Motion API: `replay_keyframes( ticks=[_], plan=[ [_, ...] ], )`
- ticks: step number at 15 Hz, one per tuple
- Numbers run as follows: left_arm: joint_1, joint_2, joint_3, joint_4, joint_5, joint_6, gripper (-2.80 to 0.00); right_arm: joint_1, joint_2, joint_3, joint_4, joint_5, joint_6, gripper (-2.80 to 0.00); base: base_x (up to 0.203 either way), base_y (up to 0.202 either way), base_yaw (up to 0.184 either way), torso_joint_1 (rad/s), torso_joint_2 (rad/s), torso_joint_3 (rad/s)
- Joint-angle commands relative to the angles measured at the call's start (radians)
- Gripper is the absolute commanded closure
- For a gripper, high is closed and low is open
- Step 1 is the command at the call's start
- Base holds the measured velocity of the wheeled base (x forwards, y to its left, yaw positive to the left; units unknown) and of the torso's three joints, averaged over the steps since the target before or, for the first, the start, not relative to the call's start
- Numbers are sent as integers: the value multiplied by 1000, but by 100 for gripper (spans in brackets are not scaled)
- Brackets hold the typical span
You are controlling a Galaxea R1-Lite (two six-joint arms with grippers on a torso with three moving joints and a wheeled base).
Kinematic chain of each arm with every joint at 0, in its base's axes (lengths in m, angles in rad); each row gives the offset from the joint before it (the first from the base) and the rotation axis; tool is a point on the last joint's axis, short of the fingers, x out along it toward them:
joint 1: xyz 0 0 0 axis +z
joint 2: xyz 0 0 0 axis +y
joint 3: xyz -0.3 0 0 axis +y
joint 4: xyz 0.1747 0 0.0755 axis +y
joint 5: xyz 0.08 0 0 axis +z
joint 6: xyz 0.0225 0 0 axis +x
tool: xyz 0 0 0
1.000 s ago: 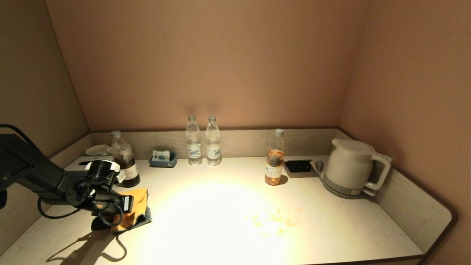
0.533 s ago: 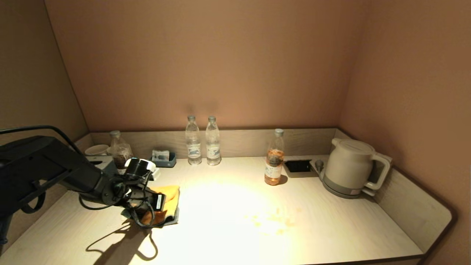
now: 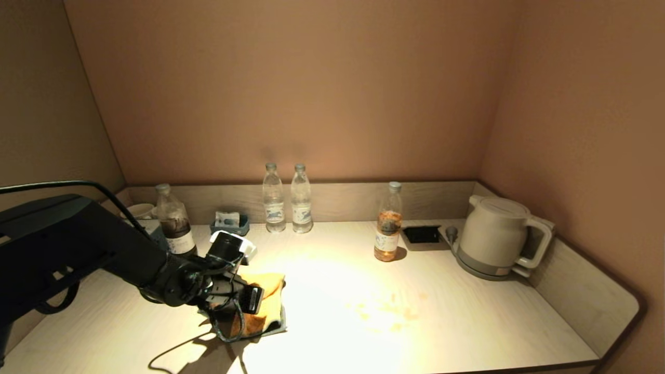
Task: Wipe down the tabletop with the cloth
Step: Sweep the stains on the table
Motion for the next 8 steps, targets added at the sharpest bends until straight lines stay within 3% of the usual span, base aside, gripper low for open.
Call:
replay_keyframes(
  ticks=[1, 5, 8],
  plan=[
    [-25, -78, 94, -12, 1, -2, 0, 1, 0, 0, -1, 0, 0, 0, 0, 0, 0, 0, 0, 0],
    [18, -104, 205, -98, 39, 7, 0, 1, 0, 0, 0, 0, 0, 0, 0, 0, 0, 0, 0, 0],
    [191, -92, 277, -149, 89, 49, 0, 1, 0, 0, 0, 0, 0, 0, 0, 0, 0, 0, 0, 0]
  ],
)
